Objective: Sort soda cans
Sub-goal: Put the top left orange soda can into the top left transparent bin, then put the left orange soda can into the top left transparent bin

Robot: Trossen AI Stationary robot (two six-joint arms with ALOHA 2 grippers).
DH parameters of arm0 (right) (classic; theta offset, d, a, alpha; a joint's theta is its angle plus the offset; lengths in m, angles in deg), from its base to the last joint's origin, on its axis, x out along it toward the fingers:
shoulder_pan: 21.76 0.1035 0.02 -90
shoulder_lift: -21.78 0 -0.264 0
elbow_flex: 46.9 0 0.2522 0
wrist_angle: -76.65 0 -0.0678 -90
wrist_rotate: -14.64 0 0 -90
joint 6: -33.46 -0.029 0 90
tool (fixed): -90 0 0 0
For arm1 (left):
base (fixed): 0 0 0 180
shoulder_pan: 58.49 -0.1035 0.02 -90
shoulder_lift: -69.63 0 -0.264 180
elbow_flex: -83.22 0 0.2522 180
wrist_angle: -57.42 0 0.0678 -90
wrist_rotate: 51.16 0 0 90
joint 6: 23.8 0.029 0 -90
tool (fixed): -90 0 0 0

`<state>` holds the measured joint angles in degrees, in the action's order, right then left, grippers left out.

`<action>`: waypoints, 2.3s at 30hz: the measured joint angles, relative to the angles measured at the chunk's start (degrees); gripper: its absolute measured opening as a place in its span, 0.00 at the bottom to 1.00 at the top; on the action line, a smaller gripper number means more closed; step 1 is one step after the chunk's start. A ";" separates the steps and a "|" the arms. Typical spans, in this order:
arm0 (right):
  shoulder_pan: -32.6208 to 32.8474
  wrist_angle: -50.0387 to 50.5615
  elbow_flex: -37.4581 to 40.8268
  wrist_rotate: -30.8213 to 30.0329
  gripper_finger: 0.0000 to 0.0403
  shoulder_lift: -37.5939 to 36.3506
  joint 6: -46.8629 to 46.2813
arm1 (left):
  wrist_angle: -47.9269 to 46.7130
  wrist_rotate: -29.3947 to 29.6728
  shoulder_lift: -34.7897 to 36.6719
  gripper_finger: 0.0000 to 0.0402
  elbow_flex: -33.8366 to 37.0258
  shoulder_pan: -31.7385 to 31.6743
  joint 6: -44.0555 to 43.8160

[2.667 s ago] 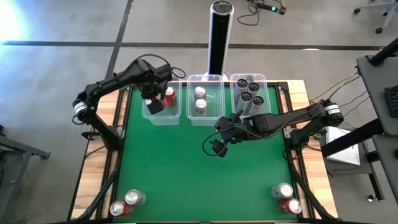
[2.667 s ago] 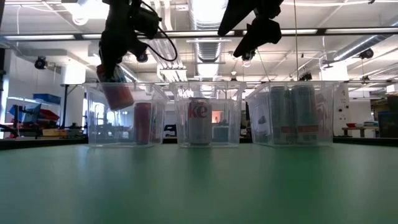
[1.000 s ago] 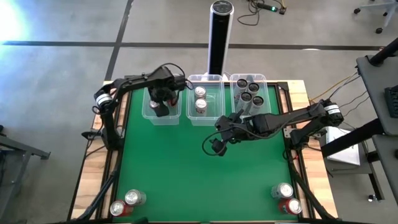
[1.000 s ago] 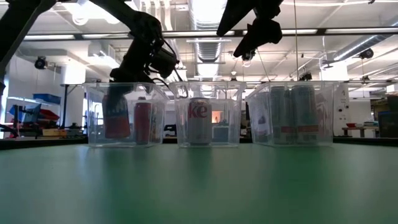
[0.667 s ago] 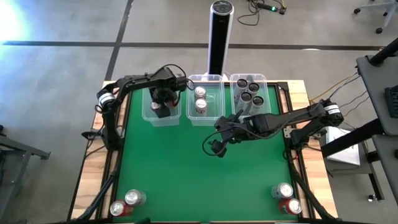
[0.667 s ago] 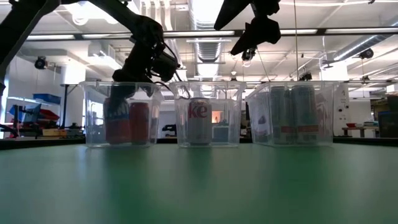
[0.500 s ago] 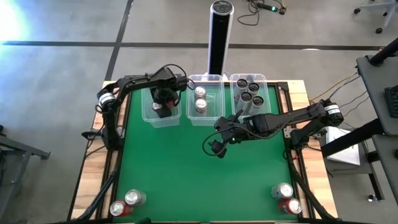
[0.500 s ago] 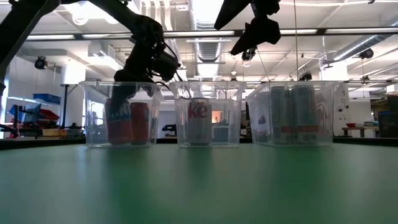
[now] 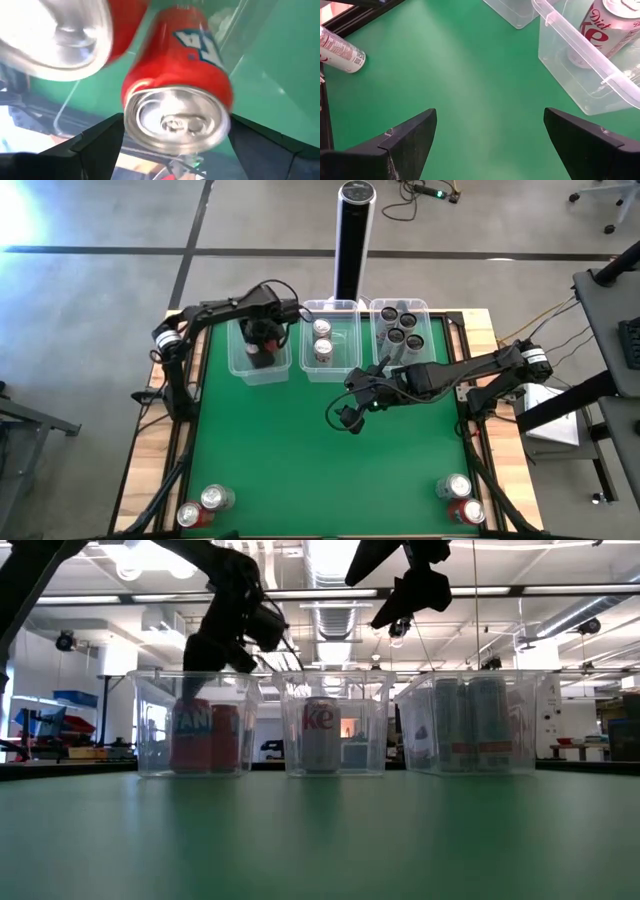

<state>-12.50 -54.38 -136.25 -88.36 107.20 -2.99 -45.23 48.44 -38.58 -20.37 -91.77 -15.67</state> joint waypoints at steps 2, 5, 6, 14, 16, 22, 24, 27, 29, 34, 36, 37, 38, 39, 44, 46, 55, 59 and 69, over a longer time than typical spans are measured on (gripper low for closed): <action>-0.02 0.04 0.00 1.04 0.90 0.00 0.00 | -1.22 -0.54 0.52 0.82 -2.28 0.00 -0.96; -0.02 0.06 0.00 2.58 0.90 0.00 0.00 | -1.16 -1.58 1.36 0.82 -5.99 -0.07 -2.10; -0.02 0.09 0.00 2.62 0.90 0.00 0.00 | -1.29 -1.61 1.46 0.82 -7.57 -0.10 -2.17; -0.17 0.55 -1.48 1.01 0.90 0.00 -0.02 | 6.80 4.20 0.51 0.79 -21.16 -3.31 -0.46; -0.16 1.62 -2.35 1.01 0.90 0.00 -0.16 | 6.81 6.39 -0.66 0.77 -22.77 -4.07 1.73; 0.59 3.89 -3.19 1.42 0.90 -0.15 -3.19 | 11.70 10.97 -2.94 0.71 -23.76 -5.68 3.42; 0.72 3.87 -3.21 1.68 0.90 -0.15 -3.83 | 12.78 11.11 -4.41 0.70 -23.49 -6.07 3.38; 0.93 3.92 -3.22 3.33 0.90 -0.17 -5.14 | 10.56 13.46 -7.50 0.70 -24.19 -6.23 2.91; 1.10 4.39 -3.23 5.30 0.90 -0.17 -6.09 | 9.53 15.33 -9.50 0.69 -25.26 -6.21 2.43; 1.80 5.54 -3.23 6.06 0.90 -0.17 -7.21 | 9.53 15.00 -12.76 0.69 -29.67 -6.11 0.30; 2.00 5.59 -3.23 6.01 0.90 -0.20 -7.26 | 9.18 15.02 -13.80 0.69 -31.81 -5.83 0.32; 1.99 5.57 -3.26 6.01 0.90 -0.20 -7.49 | 9.40 14.91 -14.34 0.69 -32.90 -5.73 0.31; 2.01 5.59 -3.26 6.01 0.90 -0.20 -7.62 | 9.64 14.50 -14.83 0.69 -33.78 -5.65 0.27; 2.01 5.62 -3.26 6.00 0.90 -0.20 -7.84 | 9.70 13.67 -15.31 0.69 -34.61 -5.66 0.14; 2.01 6.82 -3.26 5.99 0.90 -0.24 -8.55 | 9.64 11.92 -16.29 0.69 -36.63 -5.62 -0.27; 1.99 6.82 -3.26 5.99 0.90 -0.24 -8.12 | 9.45 11.93 -16.28 0.69 -36.91 -5.59 -0.27; 1.99 7.05 -3.69 4.18 0.90 -0.24 -4.76 | 8.48 7.79 -11.22 0.69 -36.86 -5.44 -1.45; 3.07 6.83 -5.98 -5.81 0.90 -0.26 -0.83 | 6.09 -3.94 -4.14 0.69 -36.42 -4.22 -6.19; 7.48 -2.55 -4.14 -20.46 0.90 0.65 6.51 | 10.21 -2.79 20.43 0.69 -21.10 23.09 -16.79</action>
<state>-5.02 -56.94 -140.39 -108.81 107.85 3.53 -35.02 45.64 -18.15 -41.47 -68.68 -32.47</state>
